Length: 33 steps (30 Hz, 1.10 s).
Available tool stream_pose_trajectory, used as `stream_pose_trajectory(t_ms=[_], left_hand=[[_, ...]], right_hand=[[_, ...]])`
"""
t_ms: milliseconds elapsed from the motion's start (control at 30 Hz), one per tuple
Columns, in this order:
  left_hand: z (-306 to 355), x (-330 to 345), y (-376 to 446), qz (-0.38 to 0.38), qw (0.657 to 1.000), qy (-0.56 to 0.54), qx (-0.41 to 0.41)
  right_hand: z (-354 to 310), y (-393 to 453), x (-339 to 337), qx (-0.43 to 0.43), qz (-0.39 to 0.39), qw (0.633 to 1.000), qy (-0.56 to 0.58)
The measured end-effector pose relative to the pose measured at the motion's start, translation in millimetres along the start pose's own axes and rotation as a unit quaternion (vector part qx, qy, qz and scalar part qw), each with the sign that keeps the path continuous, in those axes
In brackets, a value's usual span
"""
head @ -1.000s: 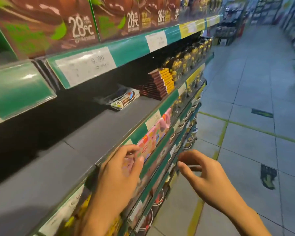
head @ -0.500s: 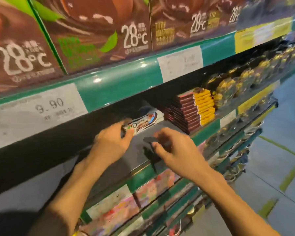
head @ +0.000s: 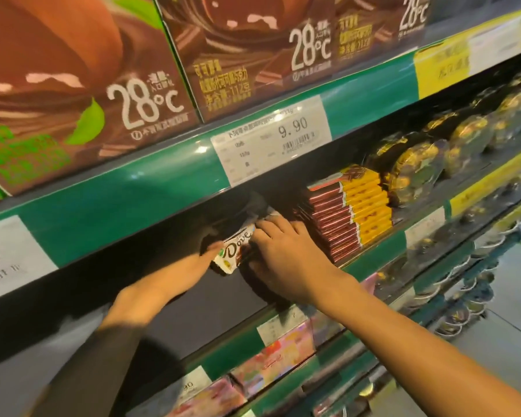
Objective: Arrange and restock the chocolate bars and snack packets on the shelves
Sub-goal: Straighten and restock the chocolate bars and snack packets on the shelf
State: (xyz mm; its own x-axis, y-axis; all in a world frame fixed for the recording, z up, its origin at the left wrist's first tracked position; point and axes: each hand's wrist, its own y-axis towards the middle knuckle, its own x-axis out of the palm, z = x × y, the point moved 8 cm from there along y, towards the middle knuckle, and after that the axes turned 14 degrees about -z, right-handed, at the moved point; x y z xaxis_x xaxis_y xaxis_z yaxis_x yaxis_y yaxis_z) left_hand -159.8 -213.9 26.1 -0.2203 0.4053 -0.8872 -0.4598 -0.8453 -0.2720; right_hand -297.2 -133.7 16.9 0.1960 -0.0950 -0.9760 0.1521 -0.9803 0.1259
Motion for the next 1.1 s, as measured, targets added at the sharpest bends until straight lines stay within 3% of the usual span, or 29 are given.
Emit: stream_pose_trajectory(t_ms=[333,500,667,733,967,1100], left_hand=[[-25,-5,-7,0.002,0.998,-0.036,-0.049],[-33,-6,-12,0.002,0.997,-0.065,-0.04],[-62,-7,-24,0.016,0.995,-0.025,-0.097],[-62,-9,-35,0.031,0.995,-0.03,-0.095],[-70,-6,-67,0.067,0.992,-0.028,-0.104],[-88,-9,-84,0.103,0.984,-0.054,-0.134]], right_hand=[[-1,26,-6,-0.068,-0.107,0.992,-0.003],[-4,21,-7,-0.09,-0.088,0.989,-0.076],[-8,11,-16,-0.116,-0.04,0.992,-0.034],[-6,10,-19,-0.104,-0.047,0.993,0.003],[-15,10,-13,-0.119,-0.08,0.989,-0.028],[-15,13,-6,-0.111,-0.145,0.983,0.013]])
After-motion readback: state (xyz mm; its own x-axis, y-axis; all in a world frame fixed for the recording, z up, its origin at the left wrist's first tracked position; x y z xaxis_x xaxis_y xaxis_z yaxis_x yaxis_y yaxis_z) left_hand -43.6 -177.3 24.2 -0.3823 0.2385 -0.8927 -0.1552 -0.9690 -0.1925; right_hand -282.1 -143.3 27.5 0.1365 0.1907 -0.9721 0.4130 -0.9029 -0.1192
